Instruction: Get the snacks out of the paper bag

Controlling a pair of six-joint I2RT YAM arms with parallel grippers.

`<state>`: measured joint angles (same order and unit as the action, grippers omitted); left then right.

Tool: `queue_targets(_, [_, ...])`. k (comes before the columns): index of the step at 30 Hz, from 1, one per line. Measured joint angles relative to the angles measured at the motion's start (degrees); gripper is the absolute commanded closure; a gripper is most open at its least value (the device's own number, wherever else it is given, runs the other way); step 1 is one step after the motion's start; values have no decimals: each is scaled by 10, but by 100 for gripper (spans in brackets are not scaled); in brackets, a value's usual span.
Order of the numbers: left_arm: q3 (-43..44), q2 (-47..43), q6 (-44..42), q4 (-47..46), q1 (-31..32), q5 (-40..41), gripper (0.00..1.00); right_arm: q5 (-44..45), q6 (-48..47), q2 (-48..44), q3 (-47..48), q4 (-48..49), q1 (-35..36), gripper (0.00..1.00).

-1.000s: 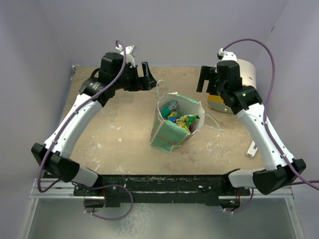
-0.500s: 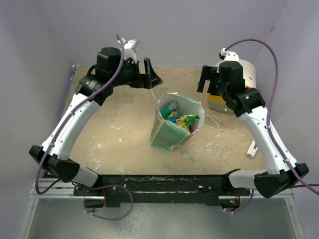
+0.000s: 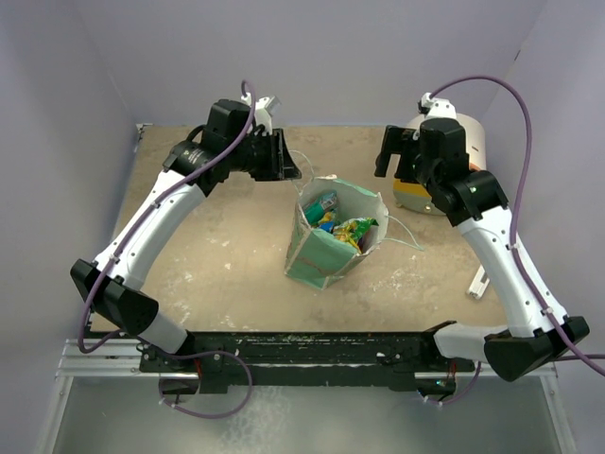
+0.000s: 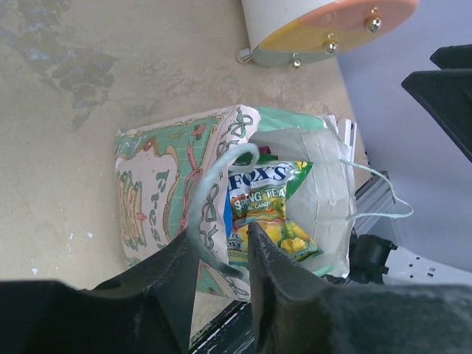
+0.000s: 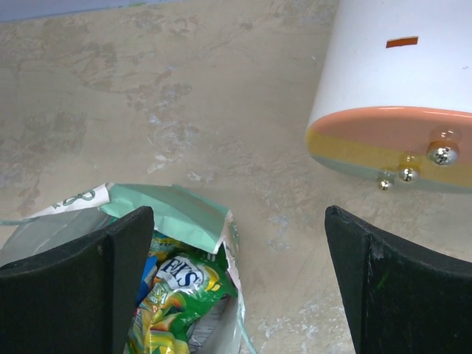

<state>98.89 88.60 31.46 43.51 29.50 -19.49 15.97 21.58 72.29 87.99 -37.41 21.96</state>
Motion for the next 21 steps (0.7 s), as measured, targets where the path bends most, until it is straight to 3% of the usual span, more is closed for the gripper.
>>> queue_targets(3, [1,0,5,12,0,4,84,-7,0,0,0,0,0,0])
queue_targets(10, [18,0,7,21,-2,17,100,-25,-2,0,0,0,0,0])
queue_targets(17, [21,0,8,28,-3,20,100,-44,-2,0,0,-2,0,0])
queue_targets(21, [28,0,4,42,-5,19,83,-53,-1,0,0,-3,0,0])
